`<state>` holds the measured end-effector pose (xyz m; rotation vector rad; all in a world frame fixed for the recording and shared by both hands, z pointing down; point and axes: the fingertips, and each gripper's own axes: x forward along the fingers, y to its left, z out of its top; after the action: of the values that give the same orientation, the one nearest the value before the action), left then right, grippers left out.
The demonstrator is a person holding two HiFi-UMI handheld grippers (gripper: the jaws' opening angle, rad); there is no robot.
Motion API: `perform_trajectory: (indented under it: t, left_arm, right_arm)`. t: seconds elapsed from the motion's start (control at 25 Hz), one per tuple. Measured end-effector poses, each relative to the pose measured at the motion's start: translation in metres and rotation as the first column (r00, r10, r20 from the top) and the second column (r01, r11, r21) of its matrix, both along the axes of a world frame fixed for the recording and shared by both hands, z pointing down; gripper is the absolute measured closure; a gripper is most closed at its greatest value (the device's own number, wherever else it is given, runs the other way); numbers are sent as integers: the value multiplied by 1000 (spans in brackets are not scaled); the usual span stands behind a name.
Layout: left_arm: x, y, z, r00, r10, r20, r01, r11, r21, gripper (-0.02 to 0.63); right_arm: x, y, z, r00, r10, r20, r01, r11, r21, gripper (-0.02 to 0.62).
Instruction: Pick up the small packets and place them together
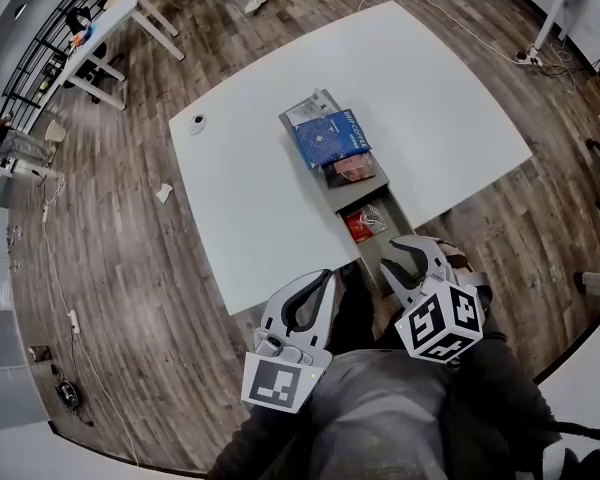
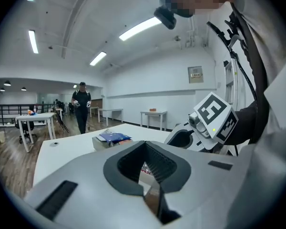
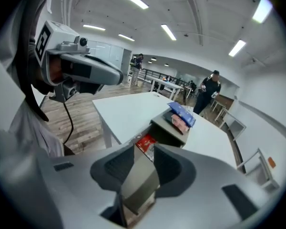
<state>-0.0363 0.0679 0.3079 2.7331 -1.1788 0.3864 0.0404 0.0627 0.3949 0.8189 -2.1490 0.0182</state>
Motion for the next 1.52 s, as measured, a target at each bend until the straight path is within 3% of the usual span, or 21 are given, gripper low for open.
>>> perform_trajectory:
  t: [0.12,0.28,0.52,0.72,0.8,0.84,0.88,0.92,1.0,1.24,1.36,1.52]
  left_arm:
    - [-8,-16,1,1000,3,-1,-3,1000,0,603]
    - [-12,-33,2,990,103,100,-111,991,75,602]
    - [-21,-48,17,991,113,72,-115,993,27,603]
    - [-26,-59,25,991,123,51,-123,992,-4,603]
    - [-27,-64,27,991,126,46,-126,992,-10,602]
    - [-28,-66,27,991,128,45,-127,992,-13,603]
    - [-28,-67,27,991,130,44,-129,991,-16,602]
    - [-27,-67,27,990,133,43,-133,991,-17,603]
    - [-27,-68,27,989,140,43,-140,990,-14,601]
    - [-28,-65,31,989,144,46,-143,989,-23,603]
    - [-28,-63,33,987,151,58,-150,988,-22,603]
    - [-24,-65,32,986,153,64,-151,988,-29,603]
  right_arm:
    - [-7,-15,16,996,-55,-73,51,997,-54,444]
    - [-15,-37,41,980,-120,-158,99,986,-131,387]
    - [-27,-57,66,954,-201,-224,151,963,-222,387]
    - [-28,-62,73,936,-206,-285,132,957,-260,383]
    - [-25,-66,74,926,-201,-321,122,961,-249,387]
    - [-23,-71,75,914,-195,-355,118,967,-226,434]
    - [-20,-75,76,902,-189,-389,116,972,-202,581]
    - [-18,-77,76,892,-185,-412,115,975,-189,592]
    - [-17,-78,76,892,-179,-416,108,976,-189,592]
    - [-22,-71,67,936,-158,-315,92,972,-216,592]
    - [-21,-69,64,923,-166,-347,113,979,-169,592]
    - [-16,-81,55,920,-85,-383,71,996,-50,592]
